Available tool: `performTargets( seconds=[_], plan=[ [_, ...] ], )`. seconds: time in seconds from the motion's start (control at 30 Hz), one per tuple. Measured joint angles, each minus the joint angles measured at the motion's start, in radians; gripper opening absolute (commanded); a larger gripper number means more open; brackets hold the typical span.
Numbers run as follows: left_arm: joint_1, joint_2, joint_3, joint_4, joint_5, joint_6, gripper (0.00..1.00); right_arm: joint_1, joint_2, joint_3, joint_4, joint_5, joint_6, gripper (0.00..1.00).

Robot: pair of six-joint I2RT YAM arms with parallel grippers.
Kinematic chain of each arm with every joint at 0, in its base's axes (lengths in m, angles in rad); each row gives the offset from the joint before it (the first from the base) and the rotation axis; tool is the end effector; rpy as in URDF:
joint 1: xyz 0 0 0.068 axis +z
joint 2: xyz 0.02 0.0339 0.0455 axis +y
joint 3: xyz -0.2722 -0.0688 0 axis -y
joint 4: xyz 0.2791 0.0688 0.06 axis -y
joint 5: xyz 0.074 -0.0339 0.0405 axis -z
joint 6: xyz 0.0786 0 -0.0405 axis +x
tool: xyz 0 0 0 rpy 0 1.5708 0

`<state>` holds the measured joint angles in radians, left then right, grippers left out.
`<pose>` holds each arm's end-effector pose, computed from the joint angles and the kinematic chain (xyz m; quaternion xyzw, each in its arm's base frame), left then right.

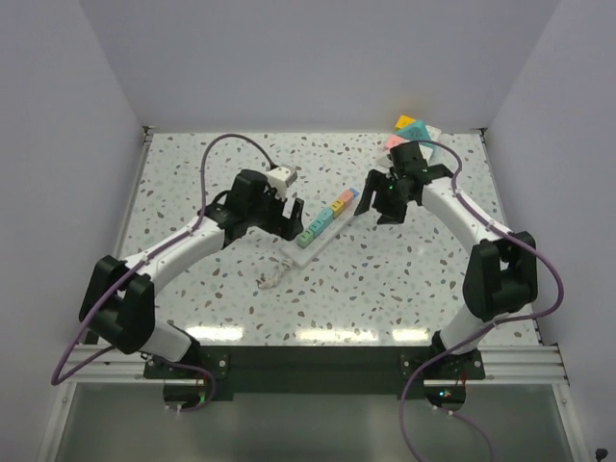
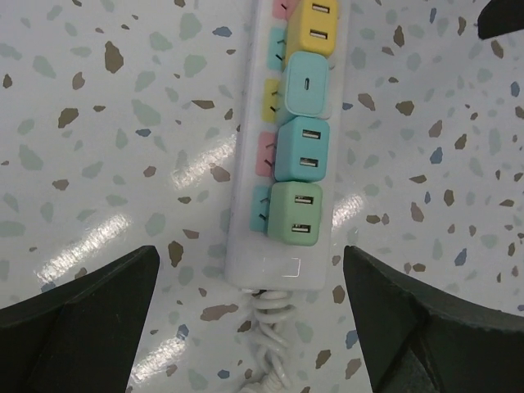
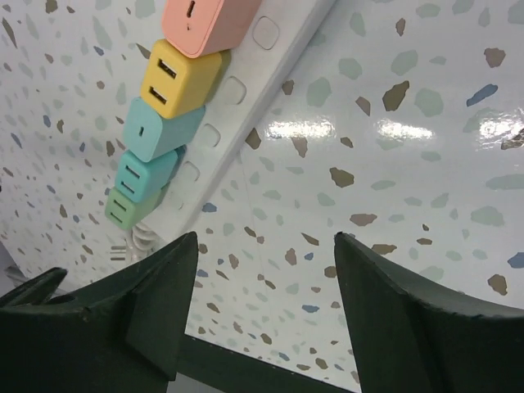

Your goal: Pull the plug off the socket

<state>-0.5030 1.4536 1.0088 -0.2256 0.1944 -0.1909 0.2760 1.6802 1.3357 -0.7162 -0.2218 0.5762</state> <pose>0.3294 -0.1986 0.2240 0.1810 0.8787 -0.2294 0.3776 0.3862 0.1273 0.2148 0.1162 0.9551 0.2012 0.1841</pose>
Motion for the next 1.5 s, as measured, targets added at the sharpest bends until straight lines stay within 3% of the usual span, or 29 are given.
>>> performTargets(
  seconds=[0.23,0.47,0.57,0.6,0.67,0.7,0.77,0.8,1.03,1.3,1.5],
  plan=[
    [-0.066,0.061,0.009,-0.027,-0.043,0.221,0.92,0.003,-0.027,-0.011,-0.037,0.033,0.000,0.72],
    [-0.129,0.164,0.063,-0.027,-0.056,0.327,0.82,0.003,-0.037,-0.054,-0.040,0.047,0.005,0.71],
    [-0.166,0.210,0.091,-0.027,-0.058,0.348,0.67,0.003,-0.047,-0.080,-0.035,0.047,0.009,0.68],
    [-0.176,0.225,0.099,-0.029,-0.058,0.355,0.54,0.003,-0.051,-0.090,-0.033,0.047,0.010,0.68],
    [-0.189,0.251,0.108,-0.031,-0.063,0.366,0.40,0.003,-0.060,-0.110,-0.024,0.046,0.016,0.68],
    [-0.192,0.259,0.110,-0.032,-0.071,0.369,0.27,0.003,-0.065,-0.120,-0.020,0.046,0.019,0.68],
    [-0.192,0.266,0.114,-0.033,-0.082,0.363,0.15,0.003,-0.077,-0.142,0.000,0.040,0.029,0.68],
    [-0.189,0.266,0.115,-0.030,-0.089,0.364,0.01,0.003,-0.086,-0.156,0.016,0.035,0.035,0.69],
    [-0.187,0.267,0.116,-0.027,-0.076,0.339,0.00,0.003,-0.111,-0.260,0.197,-0.076,0.101,0.76],
    [-0.185,0.256,0.096,0.017,0.039,0.108,0.00,0.003,-0.110,-0.423,0.452,-0.261,0.222,0.75],
    [-0.185,0.256,0.092,0.063,0.122,-0.027,0.00,0.005,-0.073,-0.469,0.533,-0.347,0.253,0.73]
  ],
)
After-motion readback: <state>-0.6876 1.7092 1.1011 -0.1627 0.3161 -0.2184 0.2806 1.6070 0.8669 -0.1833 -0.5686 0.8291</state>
